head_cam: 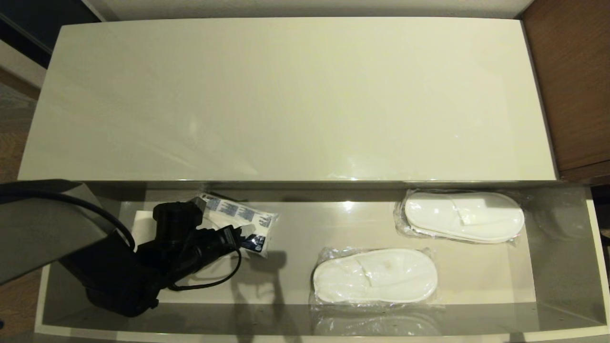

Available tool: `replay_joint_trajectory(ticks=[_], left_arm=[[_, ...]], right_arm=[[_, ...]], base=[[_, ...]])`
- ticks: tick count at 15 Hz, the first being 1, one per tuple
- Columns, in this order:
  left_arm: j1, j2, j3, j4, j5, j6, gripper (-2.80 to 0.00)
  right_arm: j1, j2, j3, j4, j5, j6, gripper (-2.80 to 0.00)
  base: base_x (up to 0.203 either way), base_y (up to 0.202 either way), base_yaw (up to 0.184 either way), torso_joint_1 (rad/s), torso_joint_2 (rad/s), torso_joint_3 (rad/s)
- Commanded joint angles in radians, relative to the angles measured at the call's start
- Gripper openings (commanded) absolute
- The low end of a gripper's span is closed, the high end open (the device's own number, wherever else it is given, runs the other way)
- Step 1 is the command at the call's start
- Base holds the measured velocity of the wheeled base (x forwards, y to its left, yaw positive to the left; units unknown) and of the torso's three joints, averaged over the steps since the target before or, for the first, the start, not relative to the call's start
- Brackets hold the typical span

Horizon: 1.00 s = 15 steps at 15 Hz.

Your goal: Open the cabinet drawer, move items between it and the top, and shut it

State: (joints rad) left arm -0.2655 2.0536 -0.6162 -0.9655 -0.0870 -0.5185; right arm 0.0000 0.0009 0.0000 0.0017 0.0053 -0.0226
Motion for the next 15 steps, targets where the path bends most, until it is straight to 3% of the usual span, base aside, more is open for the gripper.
replay_joint_trajectory(ticks=[1, 15], left_arm=[[0.0, 0.0, -0.004, -0.01, 0.001, -0.003, 0.0], [0.005, -0.035, 0.013, -0.102, 0.004, -0.012, 0.0]], right_arm=[[0.002, 0.001, 0.002, -0.002, 0.001, 0.0, -2.8], [0.002, 0.001, 0.002, 0.0, 0.001, 0.0, -2.8]], base=[[0.0, 0.0, 0.0, 0.0, 0.0, 0.0], [0.0, 0.0, 0.0, 0.0, 0.0, 0.0]])
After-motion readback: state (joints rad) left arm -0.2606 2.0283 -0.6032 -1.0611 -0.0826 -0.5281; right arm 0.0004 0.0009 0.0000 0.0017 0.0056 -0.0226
